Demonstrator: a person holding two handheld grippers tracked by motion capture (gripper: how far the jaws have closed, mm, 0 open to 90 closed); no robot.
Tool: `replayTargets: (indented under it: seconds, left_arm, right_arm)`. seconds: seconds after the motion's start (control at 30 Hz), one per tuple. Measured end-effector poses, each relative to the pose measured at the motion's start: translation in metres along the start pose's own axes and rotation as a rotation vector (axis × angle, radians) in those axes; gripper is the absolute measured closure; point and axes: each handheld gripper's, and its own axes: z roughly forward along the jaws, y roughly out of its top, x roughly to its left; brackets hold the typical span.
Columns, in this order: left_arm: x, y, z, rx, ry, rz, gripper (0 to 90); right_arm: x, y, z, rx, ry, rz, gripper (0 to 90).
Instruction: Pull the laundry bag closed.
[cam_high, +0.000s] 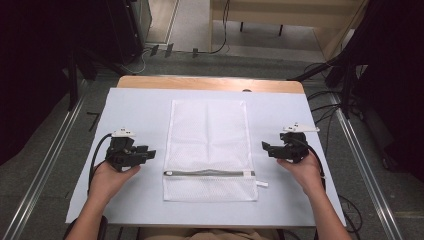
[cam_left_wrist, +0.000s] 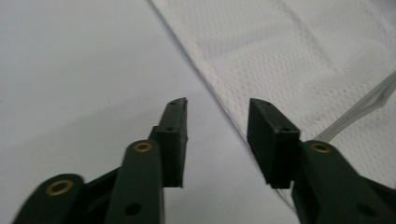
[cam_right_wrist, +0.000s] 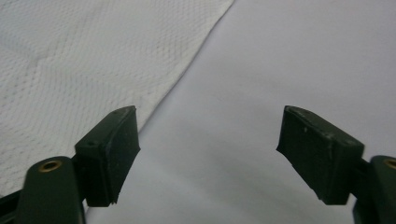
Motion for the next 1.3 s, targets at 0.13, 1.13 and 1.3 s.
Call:
replayTargets:
  seconds: [0.13,1.13,1.3]
  left_arm:
    - [0.004,-0.001,0.001,0.005,0.0,-0.005,47.4]
    - [0.014,-0.004,0.003,0.039,-0.014,-0.021,39.6]
    - [0.013,-0.003,0.004,0.043,-0.019,-0.026,39.4]
  right_arm:
    - [0.003,0.0,0.002,0.005,0.002,-0.017,29.0]
    - [-0.003,-0.001,0.002,0.04,0.052,-0.003,39.6]
    - [-0.003,-0.001,0.003,0.053,0.058,-0.006,39.6]
